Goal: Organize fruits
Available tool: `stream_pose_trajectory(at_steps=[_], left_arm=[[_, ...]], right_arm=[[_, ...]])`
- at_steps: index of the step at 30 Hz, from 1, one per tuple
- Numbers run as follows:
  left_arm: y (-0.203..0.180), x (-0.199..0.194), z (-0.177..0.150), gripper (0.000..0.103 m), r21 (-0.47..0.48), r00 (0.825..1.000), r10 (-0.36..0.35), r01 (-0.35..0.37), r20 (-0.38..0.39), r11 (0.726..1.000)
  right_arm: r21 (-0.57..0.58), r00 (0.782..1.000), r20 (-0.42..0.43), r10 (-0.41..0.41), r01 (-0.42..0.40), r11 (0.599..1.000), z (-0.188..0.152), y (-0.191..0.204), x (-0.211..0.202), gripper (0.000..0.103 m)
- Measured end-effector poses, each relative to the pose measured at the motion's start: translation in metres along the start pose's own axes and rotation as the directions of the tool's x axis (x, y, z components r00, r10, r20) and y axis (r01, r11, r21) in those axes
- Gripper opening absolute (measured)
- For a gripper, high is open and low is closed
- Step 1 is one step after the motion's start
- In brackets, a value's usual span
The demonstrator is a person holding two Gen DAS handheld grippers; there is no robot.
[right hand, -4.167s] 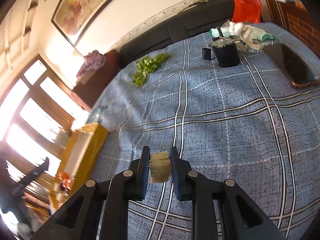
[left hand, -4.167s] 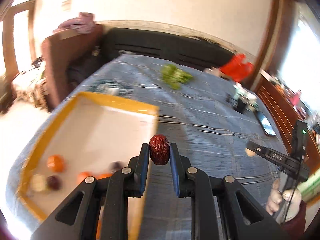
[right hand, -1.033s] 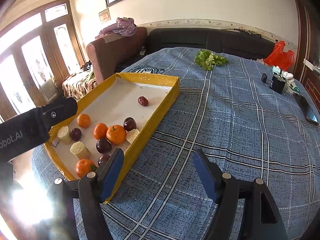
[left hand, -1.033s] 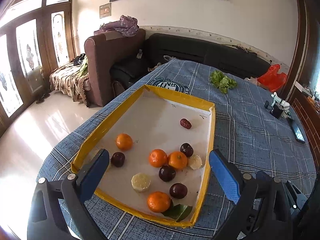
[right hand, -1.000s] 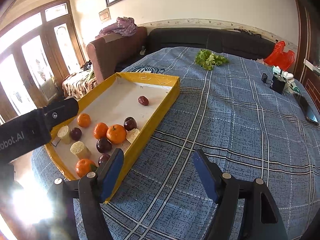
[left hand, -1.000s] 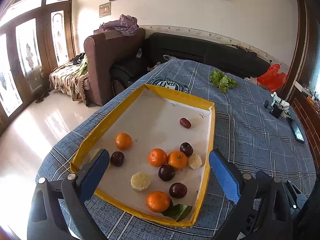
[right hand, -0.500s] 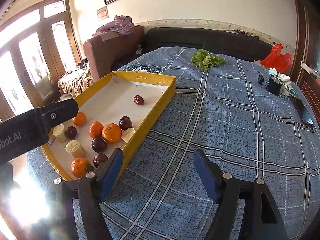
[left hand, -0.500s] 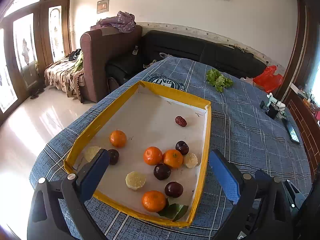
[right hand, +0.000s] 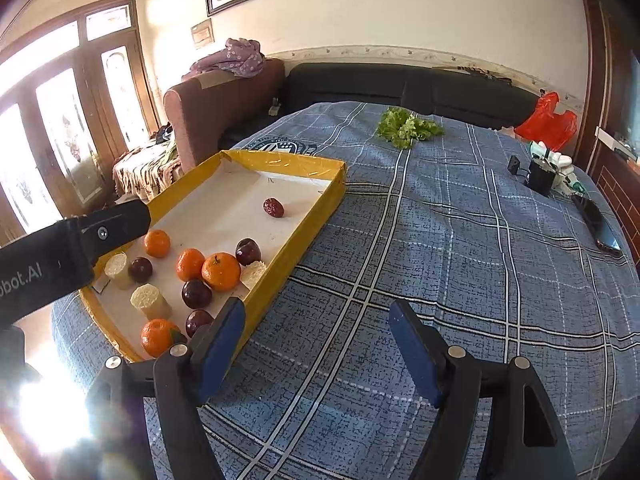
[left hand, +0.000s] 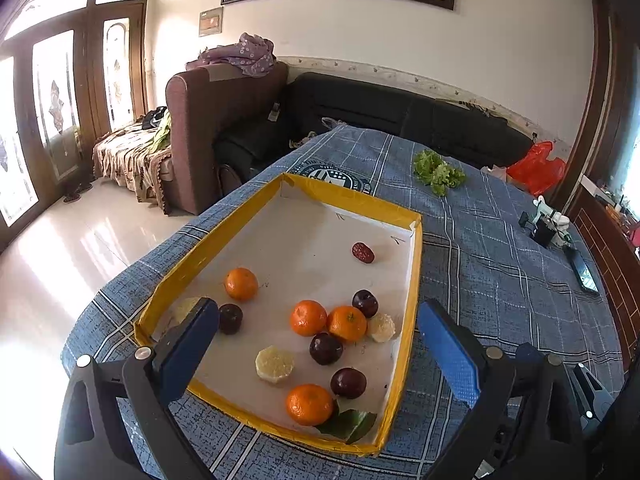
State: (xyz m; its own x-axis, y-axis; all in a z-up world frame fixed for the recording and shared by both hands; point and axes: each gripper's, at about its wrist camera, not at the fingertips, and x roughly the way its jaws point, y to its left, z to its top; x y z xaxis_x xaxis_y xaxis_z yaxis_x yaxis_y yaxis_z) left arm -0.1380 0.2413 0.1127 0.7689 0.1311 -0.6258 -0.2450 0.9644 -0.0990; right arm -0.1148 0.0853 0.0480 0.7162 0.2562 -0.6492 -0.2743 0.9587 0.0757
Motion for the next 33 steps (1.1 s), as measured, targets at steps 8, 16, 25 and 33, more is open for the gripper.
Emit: stream_pose_trajectory(at_steps=[8, 16, 25, 33], left_arm=[[0.01, -0.056, 0.002, 0.103, -0.075, 0.959, 0.111, -0.095, 0.261, 0.993], [0.036, -0.071, 0.003, 0.103, -0.201, 0.95, 0.129, -0.072, 0.283, 0.977], [0.049, -0.068, 0.003, 0.103, -0.231, 0.942, 0.211, -0.151, 0.26, 0.961], [0.048, -0.064, 0.001, 0.103, -0.205, 0.953, 0.198, -0.151, 0.229, 0.967]], right_arm=[[-0.017, 0.998, 0.056, -0.017, 0.018, 1.0, 0.002, 0.003, -0.012, 0.08], [-0.046, 0.998, 0.064, -0.008, 0.011, 0.999, 0.0, 0.011, -0.016, 0.081], [-0.092, 0.997, 0.072, -0.002, 0.009, 0.996, -0.002, 0.023, -0.017, 0.082], [-0.114, 0.998, 0.058, 0.006, 0.001, 0.993, -0.006, 0.03, -0.013, 0.084]])
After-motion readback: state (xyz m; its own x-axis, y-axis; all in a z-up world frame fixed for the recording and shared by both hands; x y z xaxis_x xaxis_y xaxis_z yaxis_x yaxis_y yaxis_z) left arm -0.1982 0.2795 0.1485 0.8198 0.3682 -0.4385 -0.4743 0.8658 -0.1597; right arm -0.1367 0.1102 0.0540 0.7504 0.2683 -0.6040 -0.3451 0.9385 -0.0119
